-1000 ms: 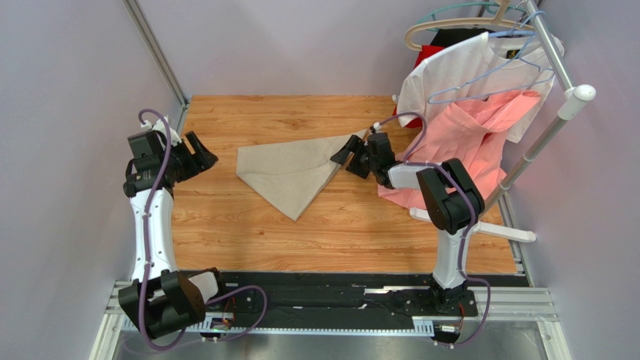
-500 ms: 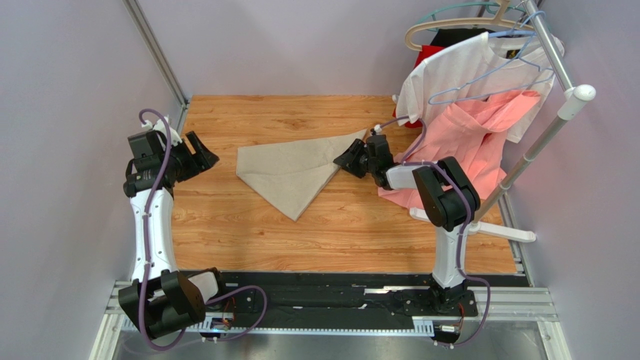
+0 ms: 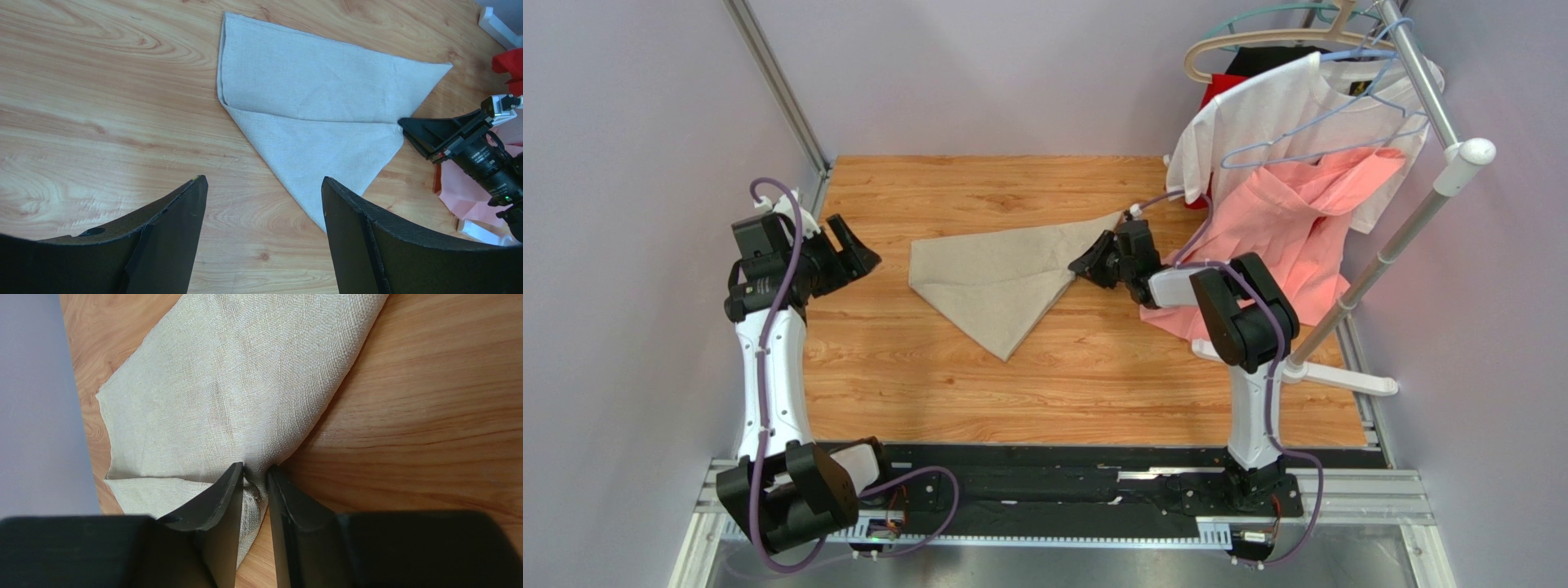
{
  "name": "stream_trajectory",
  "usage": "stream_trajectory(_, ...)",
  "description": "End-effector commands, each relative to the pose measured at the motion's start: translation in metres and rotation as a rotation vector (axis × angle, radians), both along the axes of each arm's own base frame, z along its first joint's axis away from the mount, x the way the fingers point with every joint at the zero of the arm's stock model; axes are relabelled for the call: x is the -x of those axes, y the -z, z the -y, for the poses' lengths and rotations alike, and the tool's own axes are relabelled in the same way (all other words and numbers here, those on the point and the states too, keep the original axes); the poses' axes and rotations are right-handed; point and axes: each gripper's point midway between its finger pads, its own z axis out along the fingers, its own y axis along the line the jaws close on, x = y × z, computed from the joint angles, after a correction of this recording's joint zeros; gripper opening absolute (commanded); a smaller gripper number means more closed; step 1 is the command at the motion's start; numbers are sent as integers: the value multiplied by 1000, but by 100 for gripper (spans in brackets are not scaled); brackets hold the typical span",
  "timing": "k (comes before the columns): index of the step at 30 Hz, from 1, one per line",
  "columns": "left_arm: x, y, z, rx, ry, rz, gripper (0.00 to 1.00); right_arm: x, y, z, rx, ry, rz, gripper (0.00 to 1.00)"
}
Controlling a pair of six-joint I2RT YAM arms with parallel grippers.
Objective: Fold the napkin, place the utensils inside, and roll it up
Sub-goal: Fold the napkin
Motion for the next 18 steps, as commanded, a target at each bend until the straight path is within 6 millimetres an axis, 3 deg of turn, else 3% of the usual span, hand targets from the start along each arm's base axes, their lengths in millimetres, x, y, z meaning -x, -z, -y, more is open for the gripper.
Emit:
stream_trajectory(1, -3, -8, 4, 9, 11, 36, 77, 9, 24, 1, 48, 5, -60, 22)
stream_trajectory(7, -3, -9, 4, 8, 11, 38, 77, 18, 26, -1, 54, -1, -73, 0)
stream_trajectory(12, -2, -9, 3, 3, 8, 36, 77, 36, 21, -3, 54, 9, -72, 0)
stream_trajectory(15, -2, -9, 2, 1, 4, 35, 77, 65, 30, 0, 88, 33, -99, 0)
stream_trajectory(18, -2, -10, 2, 3, 2, 37, 77, 83, 22, -6, 45, 56, -91, 0)
